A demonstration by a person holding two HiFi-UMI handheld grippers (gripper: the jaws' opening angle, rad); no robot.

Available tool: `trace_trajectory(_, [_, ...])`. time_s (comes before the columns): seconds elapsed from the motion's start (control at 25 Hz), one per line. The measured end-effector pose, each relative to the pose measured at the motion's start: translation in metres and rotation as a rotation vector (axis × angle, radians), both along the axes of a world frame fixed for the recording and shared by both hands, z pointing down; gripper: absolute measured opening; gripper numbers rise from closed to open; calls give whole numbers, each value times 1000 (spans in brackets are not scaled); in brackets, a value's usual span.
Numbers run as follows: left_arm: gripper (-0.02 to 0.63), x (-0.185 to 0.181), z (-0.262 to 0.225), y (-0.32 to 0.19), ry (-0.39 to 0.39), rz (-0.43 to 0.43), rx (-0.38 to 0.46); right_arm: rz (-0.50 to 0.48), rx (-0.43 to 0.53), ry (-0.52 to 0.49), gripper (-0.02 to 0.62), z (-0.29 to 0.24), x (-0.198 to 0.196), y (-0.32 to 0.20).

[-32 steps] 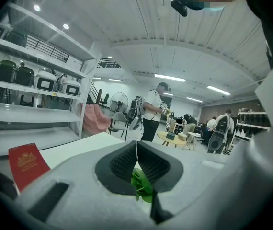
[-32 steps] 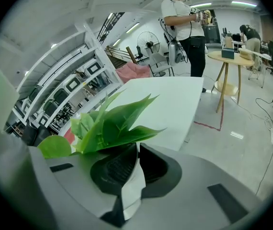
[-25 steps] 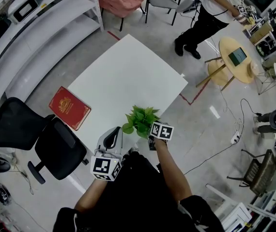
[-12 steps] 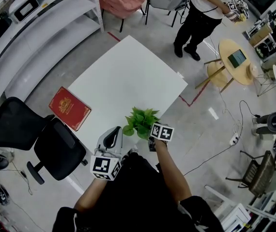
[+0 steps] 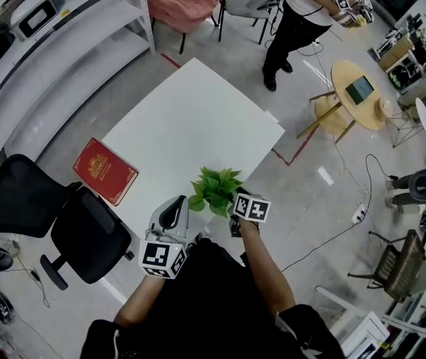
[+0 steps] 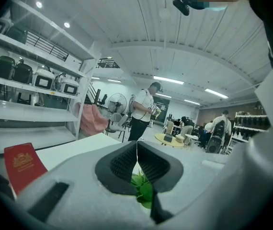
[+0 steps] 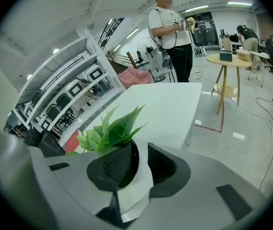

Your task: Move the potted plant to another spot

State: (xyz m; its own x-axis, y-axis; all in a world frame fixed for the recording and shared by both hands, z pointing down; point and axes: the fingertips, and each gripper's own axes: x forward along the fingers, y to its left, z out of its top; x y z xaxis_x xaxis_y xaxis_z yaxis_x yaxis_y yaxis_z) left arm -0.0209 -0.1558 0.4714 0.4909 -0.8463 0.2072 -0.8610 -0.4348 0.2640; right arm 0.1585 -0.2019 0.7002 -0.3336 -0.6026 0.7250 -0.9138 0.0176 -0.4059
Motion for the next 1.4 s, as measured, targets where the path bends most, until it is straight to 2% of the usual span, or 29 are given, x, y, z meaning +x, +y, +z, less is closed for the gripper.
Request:
trace_trajectory(0.32, [18,2,-4,3,9,3,13,7,107,-4,77,-48,5,8])
trace_trajectory(0.84, [18,4,-13,10,32,6,13,-41,423,27,75,-176,-14,29])
trace_trajectory(1.0, [18,3,-16,14,35,4,16,-65,499,44,48,-203,-20,44])
trace_trajectory(1.2, [18,3,-15,17,30,3,17,-85,567,92,18,-221,-24,69])
trace_trajectory(1.4, [18,2,-12,21,25,8,14,-119,550,97,14,-212,-34,85])
